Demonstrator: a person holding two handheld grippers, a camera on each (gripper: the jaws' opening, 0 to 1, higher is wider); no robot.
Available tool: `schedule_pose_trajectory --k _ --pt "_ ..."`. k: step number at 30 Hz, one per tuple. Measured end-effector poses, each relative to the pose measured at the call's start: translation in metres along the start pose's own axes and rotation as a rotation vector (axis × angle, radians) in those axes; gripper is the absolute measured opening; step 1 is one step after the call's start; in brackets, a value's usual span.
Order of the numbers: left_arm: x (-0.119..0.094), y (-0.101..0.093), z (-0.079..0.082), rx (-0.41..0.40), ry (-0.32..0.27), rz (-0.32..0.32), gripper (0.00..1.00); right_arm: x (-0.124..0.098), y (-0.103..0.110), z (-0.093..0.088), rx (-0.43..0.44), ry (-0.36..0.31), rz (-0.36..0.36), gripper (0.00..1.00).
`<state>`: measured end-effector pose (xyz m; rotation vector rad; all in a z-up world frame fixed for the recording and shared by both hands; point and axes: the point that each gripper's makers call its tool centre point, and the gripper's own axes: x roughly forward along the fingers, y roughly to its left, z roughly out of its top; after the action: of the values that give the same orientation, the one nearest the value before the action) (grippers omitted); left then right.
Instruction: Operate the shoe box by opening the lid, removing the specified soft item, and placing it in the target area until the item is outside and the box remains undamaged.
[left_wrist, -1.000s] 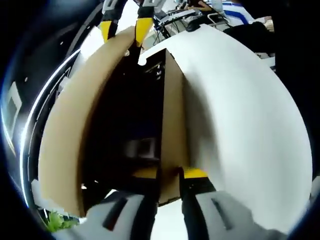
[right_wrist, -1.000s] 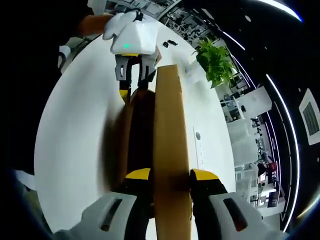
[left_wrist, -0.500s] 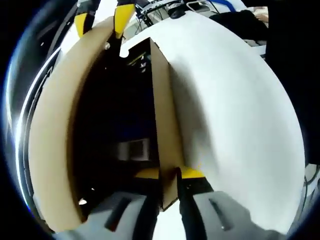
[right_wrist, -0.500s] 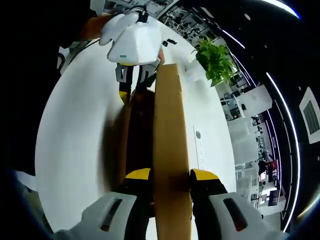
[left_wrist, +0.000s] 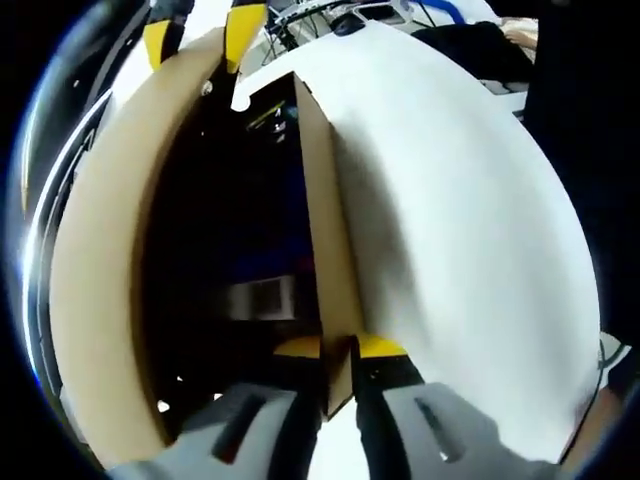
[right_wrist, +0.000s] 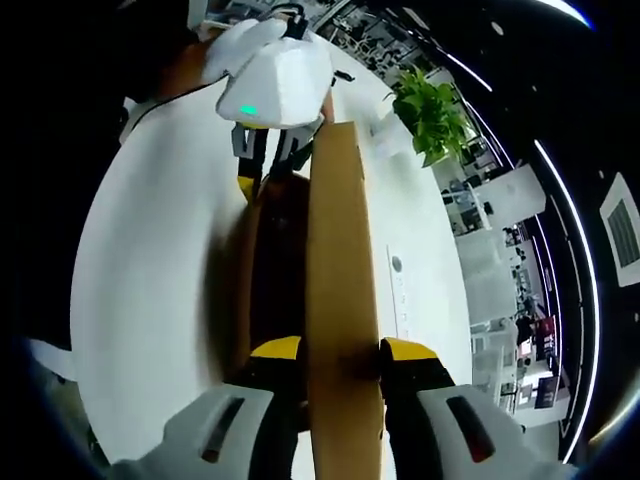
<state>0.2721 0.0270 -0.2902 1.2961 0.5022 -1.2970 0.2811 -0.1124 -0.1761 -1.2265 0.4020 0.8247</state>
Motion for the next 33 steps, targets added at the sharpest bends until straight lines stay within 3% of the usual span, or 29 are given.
schedule_pose_trajectory --k 7,33 --pt "-0.0004 -0.0052 -0.0022 -0.036 0.054 -0.039 0.09 -0.0001 0.0004 -0.0021 0.008 0.030 -0.004 0.29" --pt "-0.0028 -0.0067 -0.0022 -0.036 0.033 -0.045 0.09 -0.0005 -0.0058 -0.0005 0.007 0.028 -0.009 0.29"
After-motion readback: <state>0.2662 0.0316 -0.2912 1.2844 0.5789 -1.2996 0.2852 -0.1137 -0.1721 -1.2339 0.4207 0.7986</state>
